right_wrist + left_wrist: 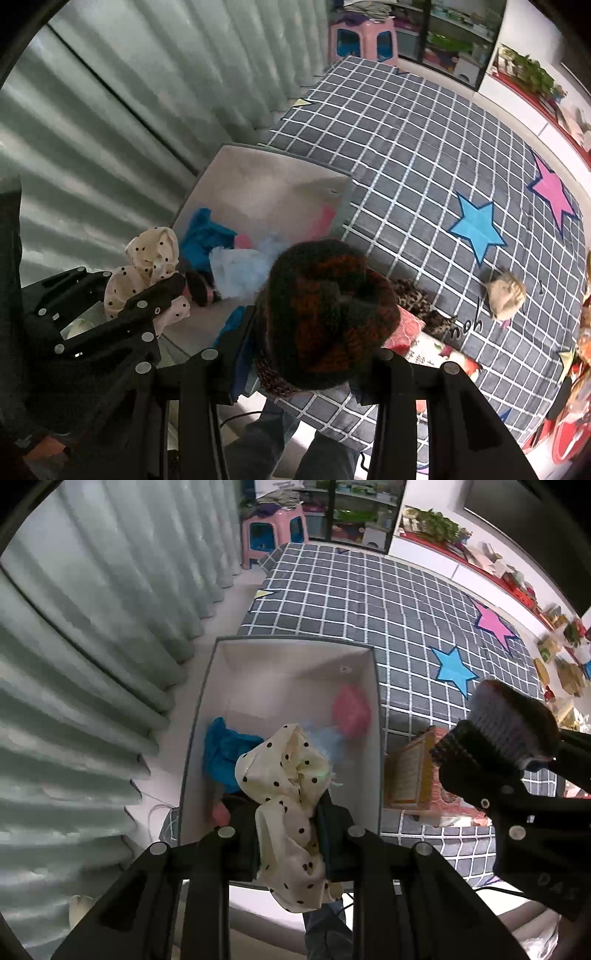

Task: Organize soft objects
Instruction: 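Lower the scrunchie with left tool while right tool lowers the beanie over box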

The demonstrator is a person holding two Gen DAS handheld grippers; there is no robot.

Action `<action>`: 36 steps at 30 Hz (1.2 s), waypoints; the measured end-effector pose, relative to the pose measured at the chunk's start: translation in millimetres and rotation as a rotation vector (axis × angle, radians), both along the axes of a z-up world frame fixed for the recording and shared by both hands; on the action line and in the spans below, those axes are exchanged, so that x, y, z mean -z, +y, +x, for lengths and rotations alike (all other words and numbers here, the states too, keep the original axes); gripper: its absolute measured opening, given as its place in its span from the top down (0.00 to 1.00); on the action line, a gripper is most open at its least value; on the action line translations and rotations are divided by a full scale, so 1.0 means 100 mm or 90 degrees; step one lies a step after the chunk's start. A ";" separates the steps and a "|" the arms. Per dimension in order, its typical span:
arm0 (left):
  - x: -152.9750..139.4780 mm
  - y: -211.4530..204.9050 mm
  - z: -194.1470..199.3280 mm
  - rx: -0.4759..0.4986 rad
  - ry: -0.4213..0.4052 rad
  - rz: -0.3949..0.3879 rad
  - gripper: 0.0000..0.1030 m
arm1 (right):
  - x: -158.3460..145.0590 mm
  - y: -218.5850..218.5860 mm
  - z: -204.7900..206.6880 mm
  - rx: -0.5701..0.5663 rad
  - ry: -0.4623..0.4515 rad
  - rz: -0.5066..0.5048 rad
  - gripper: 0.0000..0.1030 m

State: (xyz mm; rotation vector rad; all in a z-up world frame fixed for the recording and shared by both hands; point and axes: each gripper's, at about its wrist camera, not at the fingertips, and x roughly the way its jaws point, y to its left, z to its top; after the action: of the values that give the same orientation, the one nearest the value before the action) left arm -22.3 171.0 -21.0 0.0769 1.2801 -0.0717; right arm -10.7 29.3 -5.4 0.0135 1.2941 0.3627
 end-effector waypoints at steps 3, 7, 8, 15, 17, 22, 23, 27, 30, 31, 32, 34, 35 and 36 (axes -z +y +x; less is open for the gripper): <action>0.03 0.07 0.02 -0.013 0.005 0.000 0.75 | 0.01 0.08 0.05 -0.013 0.002 -0.002 0.58; 0.07 0.13 0.04 -0.027 0.010 0.000 0.75 | 0.02 0.18 0.11 -0.030 0.005 -0.005 0.58; 0.08 0.14 0.05 -0.029 0.012 0.000 0.75 | 0.02 0.20 0.12 -0.034 0.006 -0.006 0.58; 0.20 0.24 0.12 -0.050 0.026 0.004 0.75 | 0.06 0.36 0.25 -0.056 0.007 -0.013 0.58; 0.24 0.26 0.13 -0.054 0.032 0.008 0.74 | 0.07 0.41 0.30 -0.062 0.004 -0.018 0.58; 0.29 0.28 0.18 -0.059 0.039 0.011 0.75 | 0.09 0.48 0.40 -0.073 0.004 -0.027 0.58; 0.30 0.28 0.19 -0.060 0.040 0.012 0.75 | 0.10 0.49 0.43 -0.074 0.005 -0.028 0.58; 0.33 0.28 0.23 -0.065 0.045 0.012 0.74 | 0.14 0.52 0.50 -0.079 0.010 -0.032 0.58; 0.36 0.28 0.27 -0.069 0.049 0.013 0.75 | 0.16 0.53 0.54 -0.085 0.012 -0.038 0.58; 0.37 0.28 0.28 -0.070 0.050 0.013 0.75 | 0.16 0.54 0.55 -0.087 0.013 -0.041 0.58; 0.38 0.28 0.29 -0.070 0.051 0.013 0.75 | 0.17 0.55 0.56 -0.089 0.014 -0.042 0.58; 0.39 0.28 0.30 -0.071 0.053 0.014 0.74 | 0.19 0.55 0.59 -0.093 0.017 -0.043 0.58; 0.40 0.28 0.31 -0.071 0.054 0.014 0.75 | 0.19 0.56 0.59 -0.094 0.018 -0.044 0.58; 0.41 0.28 0.32 -0.071 0.055 0.014 0.74 | 0.20 0.56 0.60 -0.095 0.019 -0.044 0.58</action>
State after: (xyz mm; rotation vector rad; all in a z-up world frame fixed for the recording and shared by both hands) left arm 9.5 198.7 -61.6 0.0209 1.3694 0.0358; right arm 49.6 85.2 -24.9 -0.1375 1.3402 0.4455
